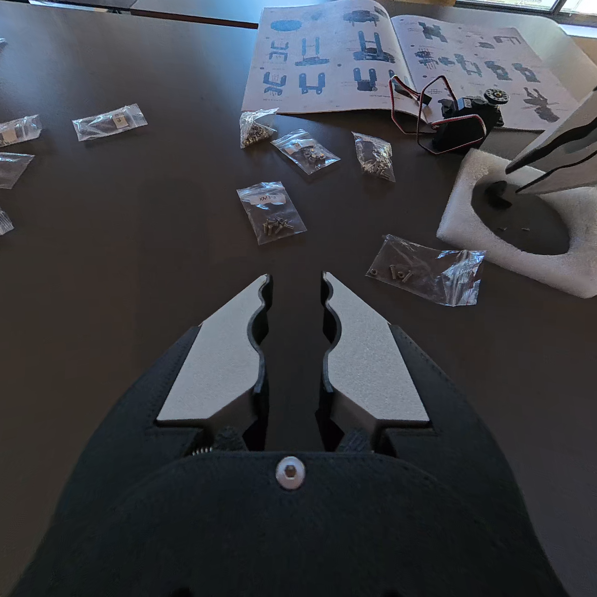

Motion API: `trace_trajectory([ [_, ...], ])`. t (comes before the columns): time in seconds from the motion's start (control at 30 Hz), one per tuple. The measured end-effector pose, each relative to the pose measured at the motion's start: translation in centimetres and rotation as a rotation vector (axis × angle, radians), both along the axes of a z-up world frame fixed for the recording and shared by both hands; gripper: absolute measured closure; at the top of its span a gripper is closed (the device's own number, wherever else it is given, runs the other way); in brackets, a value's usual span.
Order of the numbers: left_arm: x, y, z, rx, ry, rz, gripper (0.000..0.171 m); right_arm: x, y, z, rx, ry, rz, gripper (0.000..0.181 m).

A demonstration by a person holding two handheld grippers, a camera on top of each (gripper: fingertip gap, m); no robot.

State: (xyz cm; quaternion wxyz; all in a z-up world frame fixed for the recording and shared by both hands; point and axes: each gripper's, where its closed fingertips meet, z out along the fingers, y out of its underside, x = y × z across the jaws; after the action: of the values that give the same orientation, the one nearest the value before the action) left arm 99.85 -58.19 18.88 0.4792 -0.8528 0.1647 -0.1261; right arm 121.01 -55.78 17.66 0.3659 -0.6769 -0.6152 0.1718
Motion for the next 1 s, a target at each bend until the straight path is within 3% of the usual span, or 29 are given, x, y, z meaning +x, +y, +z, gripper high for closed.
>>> trace_trajectory([
  [0.13,0.0,0.0,0.0,0.003,0.002,0.001,0.145,0.0,-0.2,-0.7,-0.064,-0.072,0.053,0.167],
  [0.33,0.1,0.0,0.0,-0.002,0.004,-0.001,0.146,-0.3,0.4,-0.7,-0.024,-0.166,0.115,0.167],
  [0.5,0.1,-0.1,0.0,0.001,0.0,-0.005,0.147,-0.4,0.2,-1.4,-0.165,-0.225,0.165,0.165],
  [0.73,0.4,-0.1,-0.2,-0.014,0.011,-0.023,0.149,0.0,0.4,-1.5,-0.215,-0.224,0.088,0.169],
  [1.0,1.6,-0.1,0.7,0.023,-0.046,-0.086,0.151,0.7,-0.1,-0.3,-0.042,-0.101,0.031,0.171],
])
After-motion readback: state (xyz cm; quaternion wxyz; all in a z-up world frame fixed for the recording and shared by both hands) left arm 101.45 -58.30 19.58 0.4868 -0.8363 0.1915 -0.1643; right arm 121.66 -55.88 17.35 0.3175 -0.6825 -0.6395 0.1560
